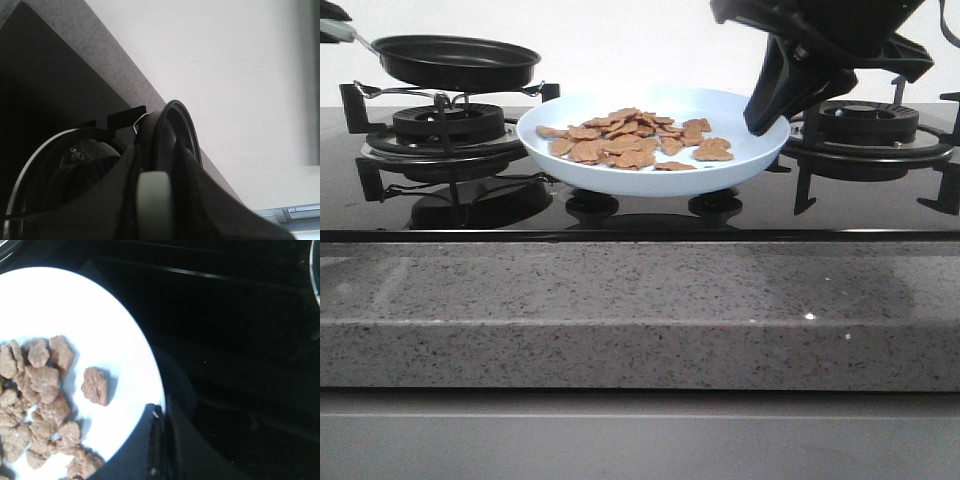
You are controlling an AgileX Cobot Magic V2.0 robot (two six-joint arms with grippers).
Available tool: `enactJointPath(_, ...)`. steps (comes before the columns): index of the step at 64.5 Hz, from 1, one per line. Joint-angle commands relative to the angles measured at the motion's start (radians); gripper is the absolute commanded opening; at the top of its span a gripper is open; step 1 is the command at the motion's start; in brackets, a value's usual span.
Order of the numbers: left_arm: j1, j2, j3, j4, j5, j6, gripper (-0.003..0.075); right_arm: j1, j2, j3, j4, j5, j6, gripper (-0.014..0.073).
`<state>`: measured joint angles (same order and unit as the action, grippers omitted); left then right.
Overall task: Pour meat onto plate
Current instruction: 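Return the pan to its burner with the left gripper and release it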
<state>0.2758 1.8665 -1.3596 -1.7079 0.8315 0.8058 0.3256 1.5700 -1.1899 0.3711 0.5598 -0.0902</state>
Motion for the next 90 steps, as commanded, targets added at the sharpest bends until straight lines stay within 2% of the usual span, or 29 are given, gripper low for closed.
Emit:
enactJointPath(1, 0.004, -0.046, -0.037, -0.047, 0.059, -0.034, -0.0020, -0.003, -0.036, -0.016, -0.007, -0.028, -0.015, -0.0107)
enactJointPath(8, 0.009, -0.046, -0.037, -0.028, 0.071, -0.034, -0.0010, -0.003, -0.036, -0.016, -0.007, -0.028, -0.015, -0.0107)
enactJointPath(14, 0.014, -0.046, -0.037, -0.028, 0.075, -0.034, 0.0055, -0.003, -0.036, -0.016, -0.007, -0.028, -0.015, -0.0107)
enactJointPath(21, 0.021, -0.046, -0.037, -0.028, 0.089, -0.034, 0.0221, -0.003, -0.036, -0.016, -0.007, -0.028, -0.015, -0.0107)
enactJointPath(24, 0.022, -0.046, -0.037, -0.028, 0.091, -0.034, 0.0329, -0.003, -0.036, -0.016, -0.007, -0.028, -0.015, -0.0107)
enactJointPath(29, 0.026, -0.046, -0.037, -0.025, 0.093, -0.034, 0.0447, -0.003, -0.036, -0.016, -0.007, -0.028, -0.015, -0.0107)
enactJointPath(36, 0.033, -0.046, -0.037, -0.003, 0.105, -0.034, 0.0538, -0.003, -0.036, -0.016, -0.007, -0.028, -0.015, -0.0107)
enactJointPath(52, 0.105, -0.069, -0.037, 0.086, 0.158, -0.034, 0.0547, -0.003, -0.036, -0.016, -0.007, -0.028, -0.015, -0.0107)
enactJointPath(70, 0.174, -0.203, -0.037, 0.301, 0.187, -0.047, 0.0547, -0.003, -0.036, -0.016, -0.007, -0.028, -0.015, -0.0107)
enactJointPath(80, 0.148, -0.345, -0.037, 0.567, 0.150, -0.109, 0.0547, -0.003, -0.036, -0.016, -0.007, -0.028, -0.015, -0.0107)
enactJointPath(85, 0.100, -0.421, -0.032, 0.754, 0.113, -0.188, 0.0547, -0.003, -0.036, -0.016, -0.007, -0.028, -0.015, -0.0107)
enactJointPath(90, 0.008, -0.512, 0.004, 0.934, 0.037, -0.278, 0.0546, -0.003, -0.036, -0.016, -0.007, -0.028, -0.015, -0.0107)
